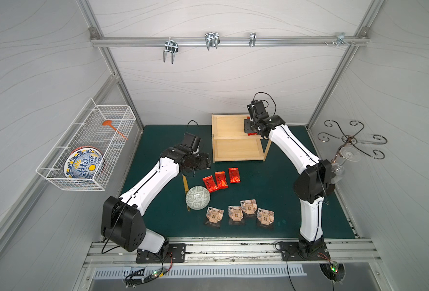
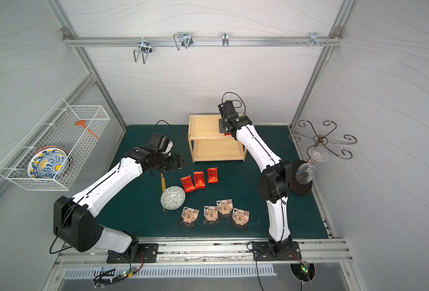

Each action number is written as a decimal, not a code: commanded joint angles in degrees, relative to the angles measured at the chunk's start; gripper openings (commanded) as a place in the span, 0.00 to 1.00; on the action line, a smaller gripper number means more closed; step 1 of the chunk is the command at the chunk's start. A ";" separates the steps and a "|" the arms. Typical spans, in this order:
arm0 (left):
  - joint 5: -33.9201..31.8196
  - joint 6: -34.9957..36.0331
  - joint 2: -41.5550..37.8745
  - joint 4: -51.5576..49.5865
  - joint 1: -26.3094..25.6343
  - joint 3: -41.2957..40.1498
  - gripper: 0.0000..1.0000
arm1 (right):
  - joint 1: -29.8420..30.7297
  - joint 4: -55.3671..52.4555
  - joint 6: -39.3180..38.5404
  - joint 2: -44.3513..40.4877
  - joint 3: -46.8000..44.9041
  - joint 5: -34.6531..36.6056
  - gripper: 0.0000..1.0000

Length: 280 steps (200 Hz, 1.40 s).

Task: Place the tea bags on the shelf by color
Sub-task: Place the tea bag on the shelf.

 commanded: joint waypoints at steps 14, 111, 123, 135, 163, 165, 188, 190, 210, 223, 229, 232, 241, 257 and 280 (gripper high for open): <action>-1.39 0.69 -1.61 0.53 1.07 0.02 0.78 | -0.25 1.68 0.36 -0.99 -1.43 1.54 0.61; -0.50 0.82 -2.24 0.23 1.29 0.68 0.78 | 1.11 0.64 0.33 -6.31 -0.50 1.68 0.65; -0.13 0.74 -2.62 0.01 1.25 0.88 0.77 | 1.47 -0.11 0.34 -7.63 -0.62 1.81 0.65; -0.09 0.67 -3.31 -0.33 1.25 0.49 0.77 | 1.96 -1.08 0.37 -9.49 -1.69 1.86 0.65; 0.65 0.12 -5.58 -0.56 1.18 -1.69 0.76 | 4.49 -0.32 1.51 -16.54 -12.26 0.54 0.66; 0.69 0.06 -5.70 -0.56 1.17 -1.94 0.76 | 4.71 -0.02 1.74 -17.28 -13.28 0.37 0.66; 0.84 -0.27 -7.62 -0.08 1.08 -4.35 0.76 | 7.73 4.26 4.22 -23.14 -26.61 -3.60 0.66; 0.83 -0.31 -7.72 -0.03 1.01 -4.48 0.76 | 8.01 4.66 4.31 -23.52 -27.63 -4.10 0.66; 0.86 -0.80 -8.18 0.75 0.64 -6.60 0.76 | 10.20 7.50 6.75 -24.78 -35.67 -7.53 0.68; 0.91 -0.92 -8.21 0.58 0.51 -7.65 0.75 | 11.00 8.64 8.86 -23.70 -38.98 -9.45 0.68; 0.88 -0.93 -8.18 0.62 0.46 -7.96 0.75 | 11.28 9.35 9.55 -22.99 -40.13 -10.66 0.68; 0.86 -0.93 -8.21 0.58 0.46 -8.18 0.75 | 11.34 9.65 9.89 -22.49 -40.68 -11.36 0.69; 0.51 -0.93 -8.18 0.46 0.48 -8.48 0.75 | 11.56 10.06 11.16 -20.93 -41.56 -12.58 0.69; -0.23 -0.85 -8.55 0.31 0.45 -8.69 0.76 | 11.76 9.96 12.49 -17.73 -41.84 -13.69 0.70; -0.75 -0.75 -8.75 0.57 0.53 -8.94 0.76 | 12.09 10.57 13.34 -14.72 -41.62 -14.72 0.75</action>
